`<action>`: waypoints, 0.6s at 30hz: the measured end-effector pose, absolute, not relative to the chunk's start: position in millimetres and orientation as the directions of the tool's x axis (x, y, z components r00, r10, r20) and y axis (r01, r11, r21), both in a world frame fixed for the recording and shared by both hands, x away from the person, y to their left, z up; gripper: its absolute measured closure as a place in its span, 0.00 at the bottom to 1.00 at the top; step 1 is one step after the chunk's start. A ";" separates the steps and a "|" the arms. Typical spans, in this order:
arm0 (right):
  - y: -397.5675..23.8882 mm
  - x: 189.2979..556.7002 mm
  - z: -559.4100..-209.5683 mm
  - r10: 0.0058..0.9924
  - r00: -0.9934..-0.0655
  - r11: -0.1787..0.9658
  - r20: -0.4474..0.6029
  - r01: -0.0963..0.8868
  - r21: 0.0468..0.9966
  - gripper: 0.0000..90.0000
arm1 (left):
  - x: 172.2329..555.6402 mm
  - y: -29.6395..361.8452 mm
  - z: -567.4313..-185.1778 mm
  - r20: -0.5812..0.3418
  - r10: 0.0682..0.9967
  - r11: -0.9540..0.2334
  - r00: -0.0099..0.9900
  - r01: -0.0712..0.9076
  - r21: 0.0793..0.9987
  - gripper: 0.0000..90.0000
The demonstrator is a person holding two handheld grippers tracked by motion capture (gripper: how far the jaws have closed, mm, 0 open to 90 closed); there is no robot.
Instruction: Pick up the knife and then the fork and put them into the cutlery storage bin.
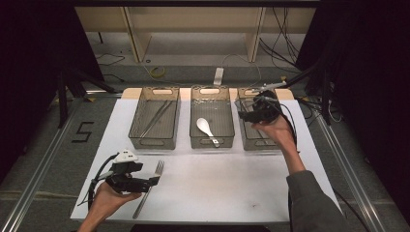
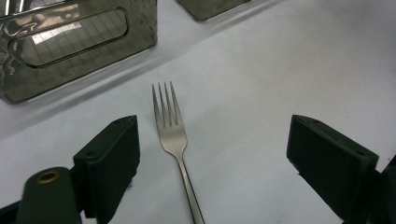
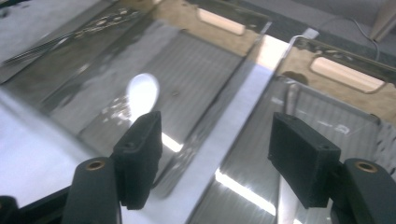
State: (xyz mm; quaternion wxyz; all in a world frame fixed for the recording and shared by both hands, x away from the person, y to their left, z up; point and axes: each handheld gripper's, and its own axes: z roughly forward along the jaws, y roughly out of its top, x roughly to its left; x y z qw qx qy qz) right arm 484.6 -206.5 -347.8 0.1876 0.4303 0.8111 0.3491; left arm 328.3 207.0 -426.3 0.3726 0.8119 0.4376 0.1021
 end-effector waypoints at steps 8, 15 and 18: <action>-208.1 430.6 -367.5 0.806 -0.592 0.378 0.011 0.529 0.760 0.37 | 329.1 205.5 -428.2 -0.147 0.791 -0.367 0.594 0.652 0.664 0.22; -206.4 395.0 -393.8 0.784 -0.618 0.351 0.057 0.518 0.780 0.36 | 330.9 205.0 -429.8 -0.152 0.791 -0.371 0.592 0.663 0.650 0.22; -204.6 387.6 -401.3 0.772 -0.630 0.338 0.086 0.521 0.784 0.35 | 331.1 203.9 -430.6 -0.146 0.790 -0.385 0.596 0.666 0.639 0.22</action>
